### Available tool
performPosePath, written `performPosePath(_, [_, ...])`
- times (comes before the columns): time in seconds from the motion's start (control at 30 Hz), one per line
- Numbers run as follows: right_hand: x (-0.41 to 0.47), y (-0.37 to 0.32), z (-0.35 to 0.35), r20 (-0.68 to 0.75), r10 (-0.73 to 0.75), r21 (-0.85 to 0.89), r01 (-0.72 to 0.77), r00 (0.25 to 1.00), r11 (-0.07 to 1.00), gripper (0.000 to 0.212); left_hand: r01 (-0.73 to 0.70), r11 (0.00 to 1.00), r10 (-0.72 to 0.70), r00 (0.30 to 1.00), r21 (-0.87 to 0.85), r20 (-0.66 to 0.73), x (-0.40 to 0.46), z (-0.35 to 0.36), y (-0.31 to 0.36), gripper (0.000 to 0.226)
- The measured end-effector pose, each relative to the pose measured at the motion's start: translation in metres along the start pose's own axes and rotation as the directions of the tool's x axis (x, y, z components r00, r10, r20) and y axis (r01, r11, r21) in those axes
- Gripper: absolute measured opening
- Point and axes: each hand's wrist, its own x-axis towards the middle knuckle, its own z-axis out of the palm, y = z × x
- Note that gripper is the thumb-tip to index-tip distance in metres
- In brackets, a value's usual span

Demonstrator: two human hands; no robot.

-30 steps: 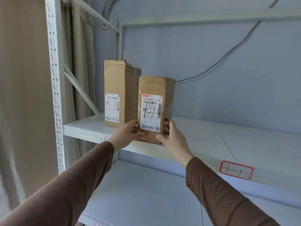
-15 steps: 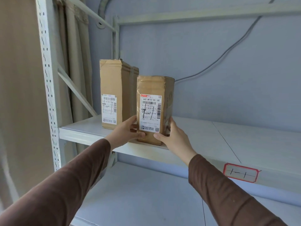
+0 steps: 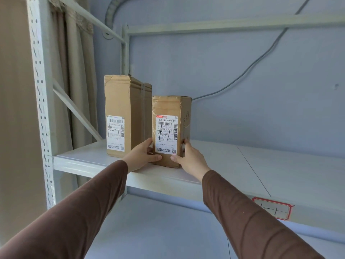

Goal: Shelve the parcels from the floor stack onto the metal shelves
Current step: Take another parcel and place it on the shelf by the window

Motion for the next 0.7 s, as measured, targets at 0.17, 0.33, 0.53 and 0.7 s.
performPosePath(0.17, [0.007, 0.002, 0.005, 0.002, 0.019, -0.007, -0.019, 1.000, 1.000, 0.075, 0.001, 1.000, -0.001, 1.000, 0.005, -0.021, 0.005, 0.003, -0.005, 0.055])
performPosePath(0.33, [0.007, 0.004, 0.008, -0.013, 0.023, -0.034, -0.024, 1.000, 0.999, 0.075, 0.000, 1.000, 0.001, 0.999, 0.021, -0.048, 0.003, 0.005, -0.007, 0.057])
performPosePath(0.53, [0.003, 0.004, 0.009, -0.012, 0.041, -0.019, -0.041, 0.999, 0.999, 0.065, 0.008, 1.000, -0.008, 0.998, 0.010, -0.070, 0.001, 0.008, -0.002, 0.055])
performPosePath(0.7, [-0.001, 0.004, 0.010, -0.009, 0.053, -0.025, -0.053, 0.999, 0.998, 0.067, 0.012, 1.000, -0.010, 0.997, 0.027, -0.080, -0.003, 0.008, 0.002, 0.069])
